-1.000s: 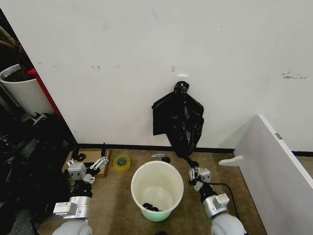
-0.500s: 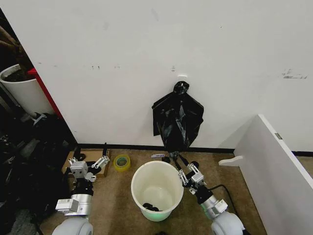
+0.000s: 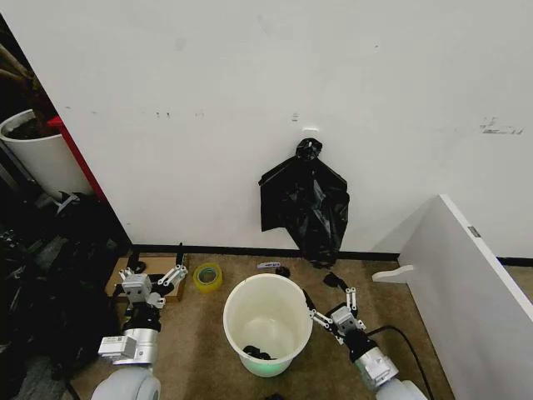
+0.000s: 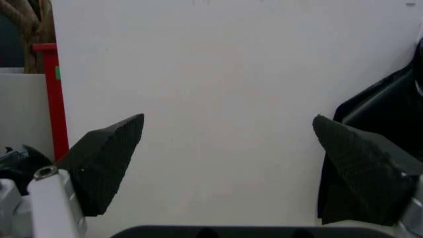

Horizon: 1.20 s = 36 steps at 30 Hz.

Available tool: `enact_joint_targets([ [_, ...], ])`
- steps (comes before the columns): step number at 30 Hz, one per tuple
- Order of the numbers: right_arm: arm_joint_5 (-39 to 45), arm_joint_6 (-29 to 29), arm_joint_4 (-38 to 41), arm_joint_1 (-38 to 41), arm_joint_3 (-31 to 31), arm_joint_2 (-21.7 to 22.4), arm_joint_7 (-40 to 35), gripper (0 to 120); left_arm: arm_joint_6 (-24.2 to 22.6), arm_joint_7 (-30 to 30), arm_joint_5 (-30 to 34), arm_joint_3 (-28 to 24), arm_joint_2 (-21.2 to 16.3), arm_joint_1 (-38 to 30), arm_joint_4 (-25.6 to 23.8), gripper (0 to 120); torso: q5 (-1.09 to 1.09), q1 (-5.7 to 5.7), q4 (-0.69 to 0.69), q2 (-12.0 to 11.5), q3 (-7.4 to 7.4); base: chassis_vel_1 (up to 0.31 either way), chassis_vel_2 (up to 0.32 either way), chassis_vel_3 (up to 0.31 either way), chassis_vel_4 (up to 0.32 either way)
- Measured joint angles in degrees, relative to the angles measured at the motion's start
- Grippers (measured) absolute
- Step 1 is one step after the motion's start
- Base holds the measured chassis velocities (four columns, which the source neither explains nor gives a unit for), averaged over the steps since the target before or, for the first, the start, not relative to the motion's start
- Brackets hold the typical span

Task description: Place the garbage bag over the trash bin.

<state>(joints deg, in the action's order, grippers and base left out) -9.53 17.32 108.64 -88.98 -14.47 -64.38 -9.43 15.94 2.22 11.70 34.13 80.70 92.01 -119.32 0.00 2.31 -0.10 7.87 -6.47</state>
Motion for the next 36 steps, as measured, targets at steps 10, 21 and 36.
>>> enact_joint_targets([
  [10, -0.69, -2.53, -5.36, 13.18, -1.63, -2.7, -4.9, 98, 0.03, 0.01, -0.62, -0.18, 0.4, -0.04, 0.2, 100, 0.01, 0.0, 0.02, 0.01, 0.0, 0.0, 0.0, 0.0, 0.0],
  [21, -0.26, -7.38, -11.2, 21.63, 1.37, -3.11, -0.76, 59, -0.01, 0.12, -0.63, 0.65, 0.35, 0.46, 0.19, 100, 0.0, 0.01, 0.01, 0.0, -0.01, 0.0, 0.0, 0.0, 0.0],
  [36, -18.27, -13.72, -14.65, 24.31, 0.52, -5.4, -4.83, 8, 0.33, 0.29, -0.11, 0.63, 0.15, -0.17, 1.08, 100, 0.0, 0.01, 0.01, 0.01, 0.0, 0.0, 0.0, 0.0, 0.0],
])
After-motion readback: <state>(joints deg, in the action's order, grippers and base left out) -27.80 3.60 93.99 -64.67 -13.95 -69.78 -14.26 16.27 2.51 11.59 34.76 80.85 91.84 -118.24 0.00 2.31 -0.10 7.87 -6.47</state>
